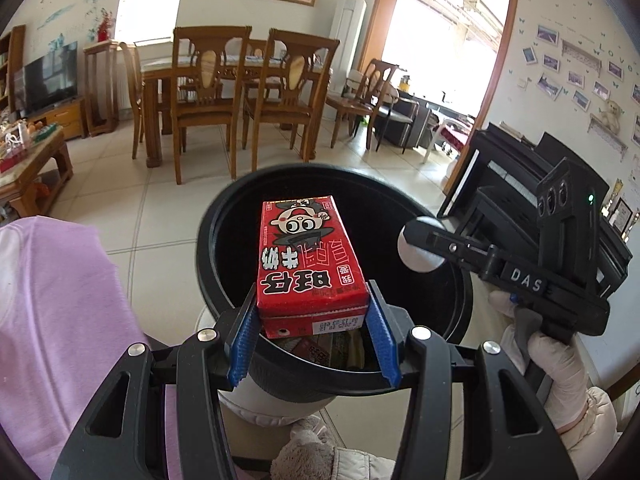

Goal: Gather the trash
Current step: 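Carry the red box and white roll with both tools over the bin, then open both tools to drop the red box and white roll into the bin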

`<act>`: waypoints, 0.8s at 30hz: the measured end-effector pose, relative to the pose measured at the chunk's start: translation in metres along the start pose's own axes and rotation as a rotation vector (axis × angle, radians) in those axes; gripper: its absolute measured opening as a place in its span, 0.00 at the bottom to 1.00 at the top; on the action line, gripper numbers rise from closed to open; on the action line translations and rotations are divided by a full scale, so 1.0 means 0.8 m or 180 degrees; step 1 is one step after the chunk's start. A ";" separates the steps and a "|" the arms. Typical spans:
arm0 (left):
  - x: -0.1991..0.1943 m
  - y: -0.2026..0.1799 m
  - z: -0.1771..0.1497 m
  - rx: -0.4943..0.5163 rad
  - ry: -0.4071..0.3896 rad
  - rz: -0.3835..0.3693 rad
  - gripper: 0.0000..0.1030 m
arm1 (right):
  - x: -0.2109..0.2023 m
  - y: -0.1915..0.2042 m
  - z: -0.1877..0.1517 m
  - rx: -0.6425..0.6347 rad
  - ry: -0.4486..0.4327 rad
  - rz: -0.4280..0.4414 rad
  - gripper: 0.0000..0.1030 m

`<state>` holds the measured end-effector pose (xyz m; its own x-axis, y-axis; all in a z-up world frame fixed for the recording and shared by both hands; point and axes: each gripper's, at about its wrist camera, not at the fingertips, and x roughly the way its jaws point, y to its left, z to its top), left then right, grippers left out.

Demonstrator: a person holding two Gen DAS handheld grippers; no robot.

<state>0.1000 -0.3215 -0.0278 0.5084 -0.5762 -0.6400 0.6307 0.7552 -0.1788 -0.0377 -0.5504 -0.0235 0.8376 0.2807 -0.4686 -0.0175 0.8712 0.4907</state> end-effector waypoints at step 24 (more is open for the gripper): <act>-0.013 -0.012 -0.011 0.0203 -0.0004 0.0292 0.80 | -0.001 0.008 -0.001 -0.0027 -0.0065 -0.0091 0.72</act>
<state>0.0838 -0.3198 -0.0257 0.5664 -0.5061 -0.6505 0.6175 0.7833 -0.0717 -0.0392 -0.5448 -0.0205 0.8488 0.2476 -0.4672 0.0020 0.8820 0.4712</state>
